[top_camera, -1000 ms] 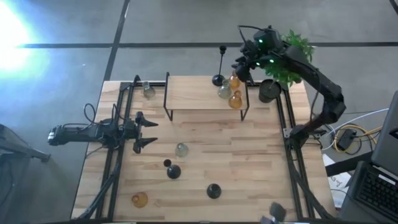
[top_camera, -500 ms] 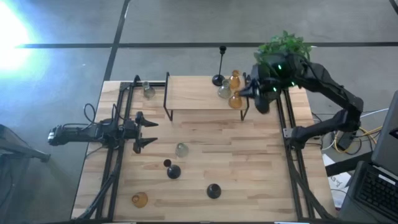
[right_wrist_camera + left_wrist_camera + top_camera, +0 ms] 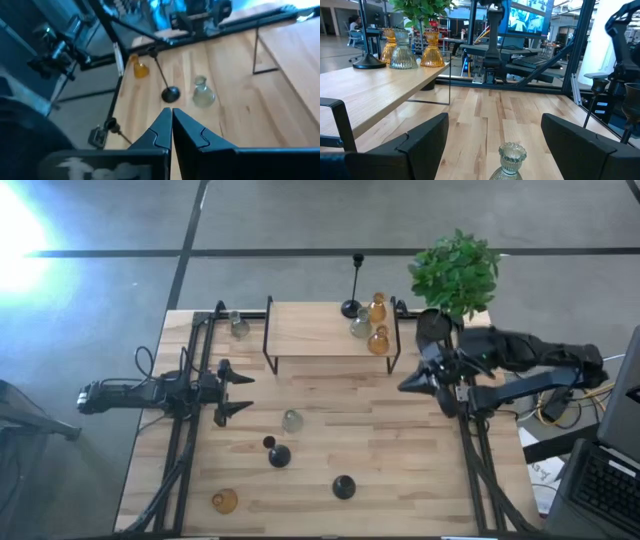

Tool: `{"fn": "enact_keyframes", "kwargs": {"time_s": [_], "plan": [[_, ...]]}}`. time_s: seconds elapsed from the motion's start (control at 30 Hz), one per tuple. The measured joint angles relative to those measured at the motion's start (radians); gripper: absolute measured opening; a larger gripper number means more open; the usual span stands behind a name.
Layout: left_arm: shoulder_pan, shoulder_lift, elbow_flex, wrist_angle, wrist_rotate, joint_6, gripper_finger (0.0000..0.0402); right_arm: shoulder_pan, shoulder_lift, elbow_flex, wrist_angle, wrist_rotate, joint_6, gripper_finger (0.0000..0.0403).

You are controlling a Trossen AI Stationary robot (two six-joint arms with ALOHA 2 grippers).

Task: Pick & Place candle stick holders
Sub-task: Put the top green candle holder on the shelf

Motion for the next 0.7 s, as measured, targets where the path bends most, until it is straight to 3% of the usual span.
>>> {"fn": "enact_keyframes", "kwargs": {"time_s": [0.23,0.4,0.53,0.7], "plan": [[0.000,0.000,0.000,0.000,0.000,0.000,0.0323,0.083,-0.214,-0.358,0.370,0.140,0.023,0.0008],[0.000,0.000,0.000,0.000,0.000,0.000,0.0323,0.078,-0.290,-0.522,0.427,0.180,0.024,0.0008],[0.000,0.000,0.000,0.000,0.000,0.000,0.0323,0.081,-0.317,-0.620,0.484,0.169,-0.004,0.0008],[0.000,0.000,0.000,0.000,0.000,0.000,0.0323,0.084,-0.373,-0.745,0.530,-0.009,-0.157,0.0008]]}}
